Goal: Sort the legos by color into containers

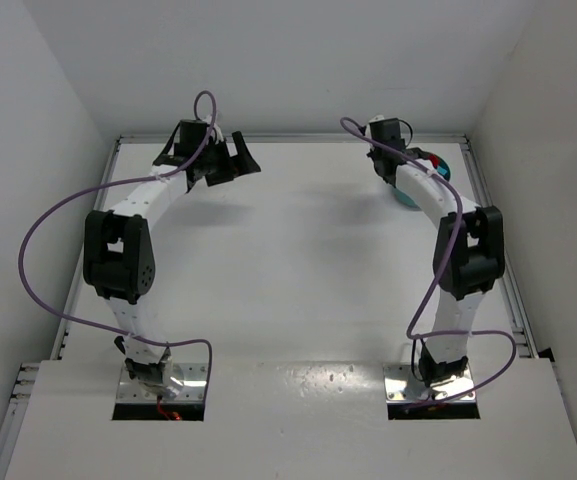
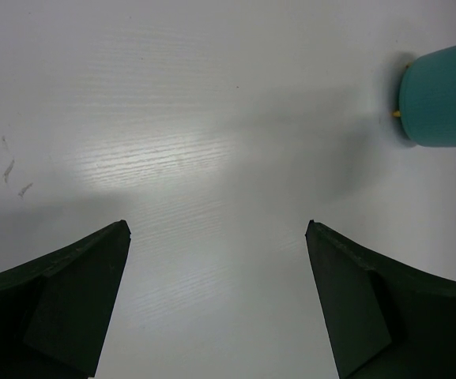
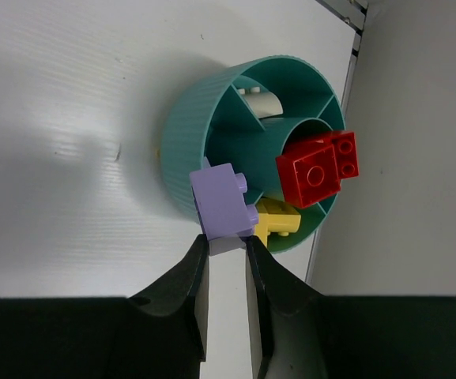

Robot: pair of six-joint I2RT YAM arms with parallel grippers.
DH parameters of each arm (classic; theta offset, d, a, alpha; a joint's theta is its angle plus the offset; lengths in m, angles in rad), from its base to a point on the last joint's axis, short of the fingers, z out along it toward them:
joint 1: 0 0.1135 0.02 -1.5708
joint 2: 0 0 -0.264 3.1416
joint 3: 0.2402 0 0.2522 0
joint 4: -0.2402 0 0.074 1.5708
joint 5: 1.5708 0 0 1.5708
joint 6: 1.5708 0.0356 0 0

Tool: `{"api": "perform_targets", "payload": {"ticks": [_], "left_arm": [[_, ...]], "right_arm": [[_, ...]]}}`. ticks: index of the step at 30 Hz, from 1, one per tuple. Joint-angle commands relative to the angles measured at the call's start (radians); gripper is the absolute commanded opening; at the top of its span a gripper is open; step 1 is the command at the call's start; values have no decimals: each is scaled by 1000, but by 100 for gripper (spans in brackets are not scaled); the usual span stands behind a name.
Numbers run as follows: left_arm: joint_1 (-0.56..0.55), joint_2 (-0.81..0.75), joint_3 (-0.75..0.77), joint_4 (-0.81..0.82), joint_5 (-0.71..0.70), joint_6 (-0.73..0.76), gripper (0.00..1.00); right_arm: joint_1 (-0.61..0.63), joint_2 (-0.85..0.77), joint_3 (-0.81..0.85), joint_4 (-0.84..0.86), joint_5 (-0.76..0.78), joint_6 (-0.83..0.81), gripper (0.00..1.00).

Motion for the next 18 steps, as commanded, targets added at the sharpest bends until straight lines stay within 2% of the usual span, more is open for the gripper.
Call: {"api": "perform_targets", "payload": {"ticks": [1,18], "left_arm": [[3,2,22,12,20,-12,100],[3,38,40,21,38,-21,100]], "right_arm": [[-9,7,-7,71,64,-14,0],[-46,62,11,103,96,-33,0]]}}
